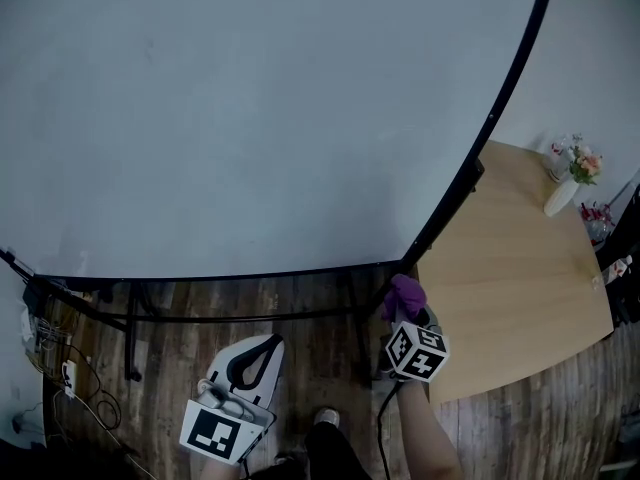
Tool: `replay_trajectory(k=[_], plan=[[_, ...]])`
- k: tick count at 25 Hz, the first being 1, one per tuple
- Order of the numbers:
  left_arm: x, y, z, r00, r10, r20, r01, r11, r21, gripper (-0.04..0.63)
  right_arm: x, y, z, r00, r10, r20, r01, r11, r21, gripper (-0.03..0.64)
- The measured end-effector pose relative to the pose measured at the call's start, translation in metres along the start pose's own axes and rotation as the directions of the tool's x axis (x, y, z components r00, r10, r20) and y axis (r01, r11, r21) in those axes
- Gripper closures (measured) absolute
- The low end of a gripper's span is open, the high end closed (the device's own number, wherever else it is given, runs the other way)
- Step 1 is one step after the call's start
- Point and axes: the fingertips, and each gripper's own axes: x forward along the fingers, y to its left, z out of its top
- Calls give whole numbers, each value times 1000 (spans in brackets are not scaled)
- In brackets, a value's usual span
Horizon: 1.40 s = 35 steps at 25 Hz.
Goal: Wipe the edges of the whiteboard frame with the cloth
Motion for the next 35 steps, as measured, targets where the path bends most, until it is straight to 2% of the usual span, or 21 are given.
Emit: replay_trajectory(k=[6, 16, 25, 35], plan=[[-33, 2, 16, 997, 15, 81, -17, 999, 27, 578, -50, 28, 9, 998, 56, 39, -54, 998, -37, 536], [-98, -4, 36, 991, 26, 134, -29, 999, 22, 578, -141, 94, 20, 981, 172, 94, -154, 973, -174, 535], [-150, -10, 46, 988, 29, 150, -35, 999, 36, 578, -211, 131, 25, 967, 214, 137, -187, 965, -185, 535], [-200, -19, 54, 985, 30, 168, -38, 998, 45, 578, -287, 155, 30, 957, 223, 187, -174, 953, -247, 534]])
